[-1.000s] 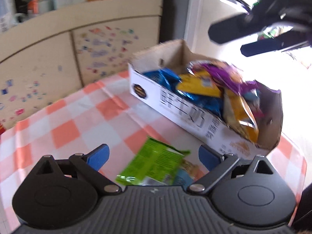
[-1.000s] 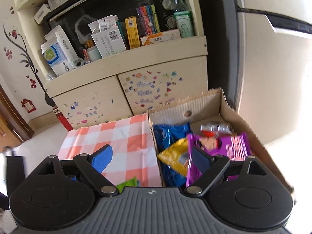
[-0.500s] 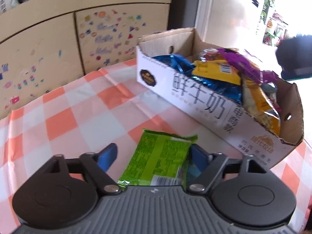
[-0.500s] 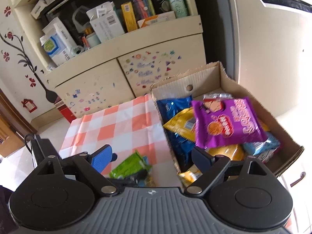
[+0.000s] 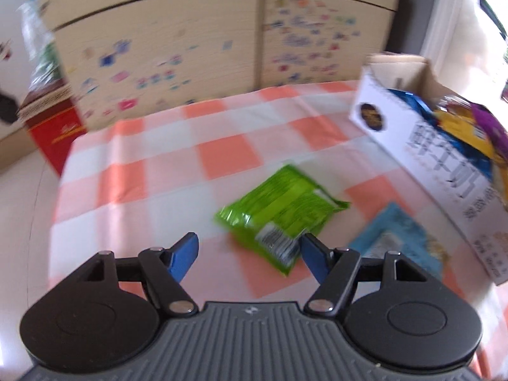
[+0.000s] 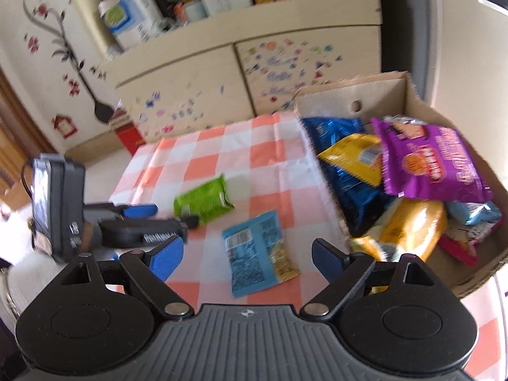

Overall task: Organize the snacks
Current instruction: 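Move both tools back over the green and light-blue packets on the table, then grasp the green packet with the left tool while the right tool grasps the light-blue packet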

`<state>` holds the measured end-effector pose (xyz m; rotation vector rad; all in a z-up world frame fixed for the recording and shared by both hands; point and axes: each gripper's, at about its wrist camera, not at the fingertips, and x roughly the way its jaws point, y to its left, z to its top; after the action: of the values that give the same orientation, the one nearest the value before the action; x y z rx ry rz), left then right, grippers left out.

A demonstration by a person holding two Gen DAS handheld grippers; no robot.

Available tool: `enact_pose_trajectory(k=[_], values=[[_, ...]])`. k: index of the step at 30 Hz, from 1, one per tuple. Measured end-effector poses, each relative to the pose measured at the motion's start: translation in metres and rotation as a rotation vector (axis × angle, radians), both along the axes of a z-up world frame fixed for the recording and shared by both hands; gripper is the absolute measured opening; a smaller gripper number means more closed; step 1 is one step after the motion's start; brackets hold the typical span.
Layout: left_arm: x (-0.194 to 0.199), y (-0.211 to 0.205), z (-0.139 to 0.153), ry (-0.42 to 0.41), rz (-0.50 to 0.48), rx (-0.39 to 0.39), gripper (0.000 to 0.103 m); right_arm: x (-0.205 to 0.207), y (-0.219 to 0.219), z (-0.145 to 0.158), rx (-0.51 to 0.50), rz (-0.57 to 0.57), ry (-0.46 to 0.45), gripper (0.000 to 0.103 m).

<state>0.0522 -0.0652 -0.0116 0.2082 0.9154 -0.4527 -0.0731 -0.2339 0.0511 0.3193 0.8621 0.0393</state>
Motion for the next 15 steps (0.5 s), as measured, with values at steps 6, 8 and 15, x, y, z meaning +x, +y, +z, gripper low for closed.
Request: enact_pose_trajectory(k=[6, 8, 15], values=[[0.001, 0.021, 0.0, 0.0, 0.007, -0.072, 0.076, 0.013, 0.022, -0.014, -0.072, 0.082, 0.04, 0.092], [-0.001, 0.02, 0.004, -0.032, -0.038, -0.07, 0.078, 0.018, 0.027, -0.02, -0.109, 0.108, 0.058, 0.092], [-0.003, 0.007, 0.018, -0.166, -0.204, -0.033, 0.088, 0.031, 0.036, -0.042, -0.188, 0.138, 0.108, 0.092]])
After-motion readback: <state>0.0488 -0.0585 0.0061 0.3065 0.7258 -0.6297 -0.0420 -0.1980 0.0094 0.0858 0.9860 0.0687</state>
